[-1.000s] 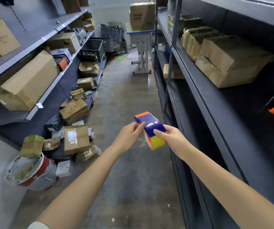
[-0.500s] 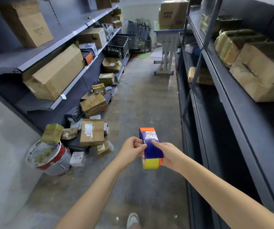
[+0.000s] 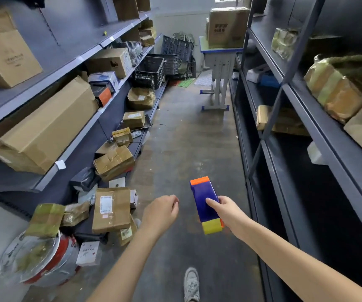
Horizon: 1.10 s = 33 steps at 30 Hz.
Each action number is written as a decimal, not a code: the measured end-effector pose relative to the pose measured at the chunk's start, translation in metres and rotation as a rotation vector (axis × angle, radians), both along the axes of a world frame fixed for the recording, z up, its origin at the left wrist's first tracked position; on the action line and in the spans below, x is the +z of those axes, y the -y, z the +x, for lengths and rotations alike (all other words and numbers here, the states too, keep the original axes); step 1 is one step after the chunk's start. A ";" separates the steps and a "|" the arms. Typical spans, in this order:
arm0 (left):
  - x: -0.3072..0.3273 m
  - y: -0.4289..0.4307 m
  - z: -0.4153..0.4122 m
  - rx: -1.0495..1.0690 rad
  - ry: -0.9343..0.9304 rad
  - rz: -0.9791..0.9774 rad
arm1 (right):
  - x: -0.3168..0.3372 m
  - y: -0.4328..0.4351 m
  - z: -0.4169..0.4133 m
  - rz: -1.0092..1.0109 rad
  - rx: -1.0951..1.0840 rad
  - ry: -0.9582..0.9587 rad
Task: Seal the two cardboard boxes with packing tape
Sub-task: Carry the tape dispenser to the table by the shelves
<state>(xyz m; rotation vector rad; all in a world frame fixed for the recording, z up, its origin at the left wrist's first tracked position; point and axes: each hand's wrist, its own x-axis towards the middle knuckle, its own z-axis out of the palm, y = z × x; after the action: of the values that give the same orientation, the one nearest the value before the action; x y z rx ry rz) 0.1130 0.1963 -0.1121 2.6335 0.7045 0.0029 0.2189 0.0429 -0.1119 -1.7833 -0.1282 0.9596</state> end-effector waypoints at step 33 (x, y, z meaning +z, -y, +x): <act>0.028 -0.516 0.721 0.138 0.019 -0.102 | 0.041 -0.526 0.758 0.045 -0.006 0.082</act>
<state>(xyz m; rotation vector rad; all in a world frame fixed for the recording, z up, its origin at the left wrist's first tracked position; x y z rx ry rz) 0.8340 0.7118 -0.0844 2.4802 0.8550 0.0307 0.9772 0.5692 -0.0704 -1.7810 -0.1944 0.8728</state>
